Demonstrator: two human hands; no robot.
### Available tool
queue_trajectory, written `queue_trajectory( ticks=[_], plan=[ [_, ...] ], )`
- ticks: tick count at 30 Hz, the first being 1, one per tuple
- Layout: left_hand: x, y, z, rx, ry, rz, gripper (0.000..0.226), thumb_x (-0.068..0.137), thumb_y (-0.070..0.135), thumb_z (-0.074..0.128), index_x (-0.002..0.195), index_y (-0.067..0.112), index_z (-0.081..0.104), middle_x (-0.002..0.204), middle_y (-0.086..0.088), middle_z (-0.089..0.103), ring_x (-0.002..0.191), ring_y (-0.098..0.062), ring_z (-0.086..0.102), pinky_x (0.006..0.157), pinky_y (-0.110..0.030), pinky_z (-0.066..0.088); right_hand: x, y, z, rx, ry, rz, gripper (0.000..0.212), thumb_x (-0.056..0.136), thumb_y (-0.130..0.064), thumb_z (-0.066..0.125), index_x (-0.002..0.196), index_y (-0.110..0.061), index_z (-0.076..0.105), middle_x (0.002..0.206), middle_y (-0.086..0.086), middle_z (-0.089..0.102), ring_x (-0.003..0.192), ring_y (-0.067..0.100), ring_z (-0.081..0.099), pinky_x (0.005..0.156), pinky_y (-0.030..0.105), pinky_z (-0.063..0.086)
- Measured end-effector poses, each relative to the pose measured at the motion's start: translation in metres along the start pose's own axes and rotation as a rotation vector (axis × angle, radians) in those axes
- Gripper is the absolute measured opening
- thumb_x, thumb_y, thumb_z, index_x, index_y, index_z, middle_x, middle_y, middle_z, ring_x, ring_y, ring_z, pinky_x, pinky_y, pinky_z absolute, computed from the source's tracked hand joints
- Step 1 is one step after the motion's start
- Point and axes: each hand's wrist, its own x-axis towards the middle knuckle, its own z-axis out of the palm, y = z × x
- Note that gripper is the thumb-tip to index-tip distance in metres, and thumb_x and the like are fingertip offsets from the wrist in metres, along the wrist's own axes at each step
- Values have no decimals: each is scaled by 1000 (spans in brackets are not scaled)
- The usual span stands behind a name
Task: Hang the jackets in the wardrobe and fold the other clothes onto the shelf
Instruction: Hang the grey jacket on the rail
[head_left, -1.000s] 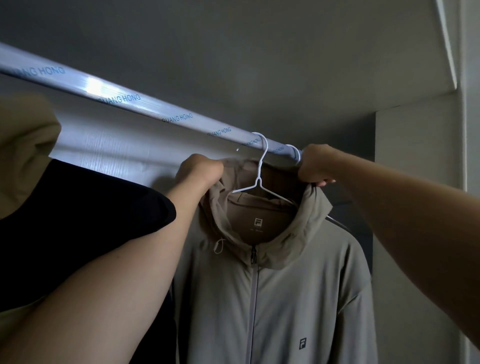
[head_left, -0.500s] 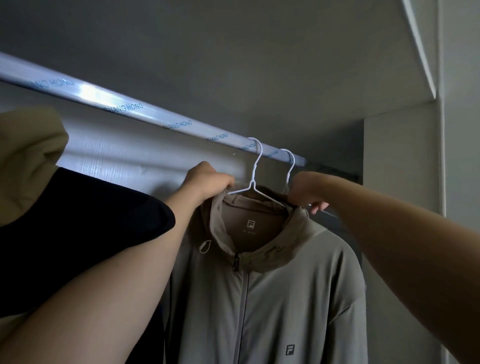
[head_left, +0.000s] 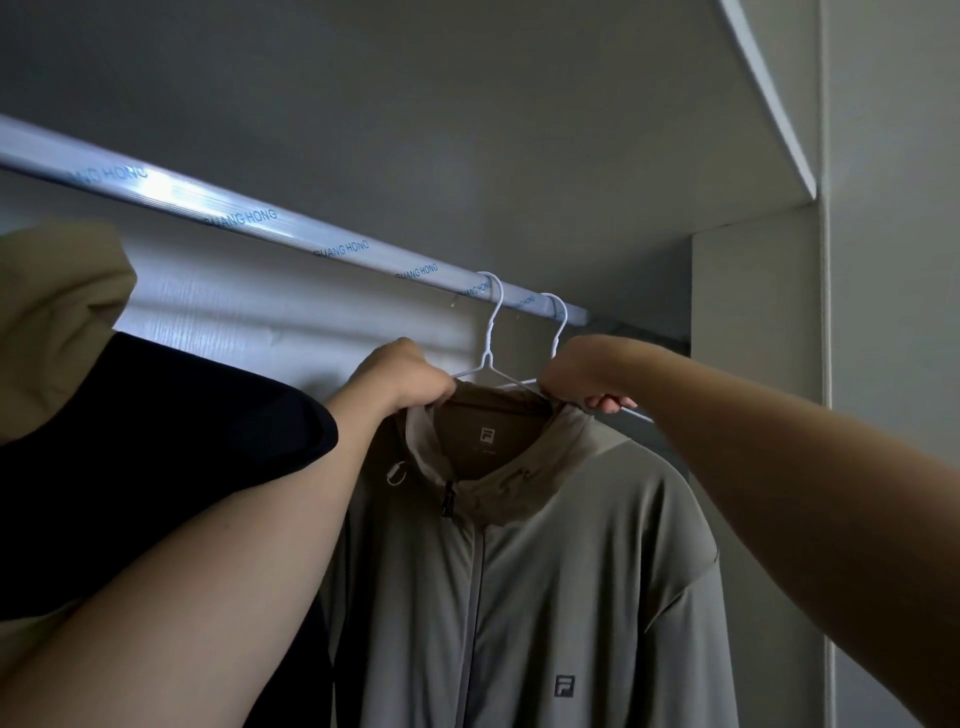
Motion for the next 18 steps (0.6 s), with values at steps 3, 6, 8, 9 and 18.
queue_trajectory(
  ticks=[3, 6, 8, 9, 18],
  plan=[
    [0, -3, 3, 5, -6, -11, 12, 59, 11, 67, 65, 1, 64, 45, -8, 50, 38, -25, 46, 42, -22, 36, -1, 0, 3, 95, -49, 58, 23, 96, -20, 39, 77, -10, 47, 28, 0, 39, 19, 13, 35, 35, 13, 37],
    [2, -7, 3, -118, 54, -8, 17, 67, 4, 62, 78, -5, 70, 51, -11, 54, 41, -25, 46, 42, -22, 36, 1, 2, 1, 124, -101, 100, 24, 92, -25, 43, 73, -11, 47, 35, 0, 44, 25, 14, 40, 40, 14, 38],
    [2, -6, 2, -178, 101, -1, 13, 72, 3, 60, 79, -3, 69, 57, -10, 55, 49, -24, 49, 44, -21, 36, 1, 3, -3, 126, -146, 104, 18, 88, -26, 44, 75, -15, 50, 43, -1, 47, 31, 15, 44, 47, 16, 39],
    [2, -6, 2, -198, 127, 9, 10, 74, 3, 59, 79, -1, 67, 62, -8, 56, 56, -24, 51, 46, -21, 35, 1, 3, -5, 132, -170, 100, 17, 88, -25, 43, 76, -15, 51, 44, -1, 47, 32, 15, 44, 49, 16, 40],
    [6, 0, -3, -244, 282, 91, 37, 78, -2, 51, 64, 22, 75, 83, 6, 72, 86, -17, 66, 79, -30, 57, 8, 3, -20, 281, 32, 80, 15, 93, -8, 53, 78, -7, 55, 52, 7, 53, 40, 15, 50, 47, 23, 48]
  ],
)
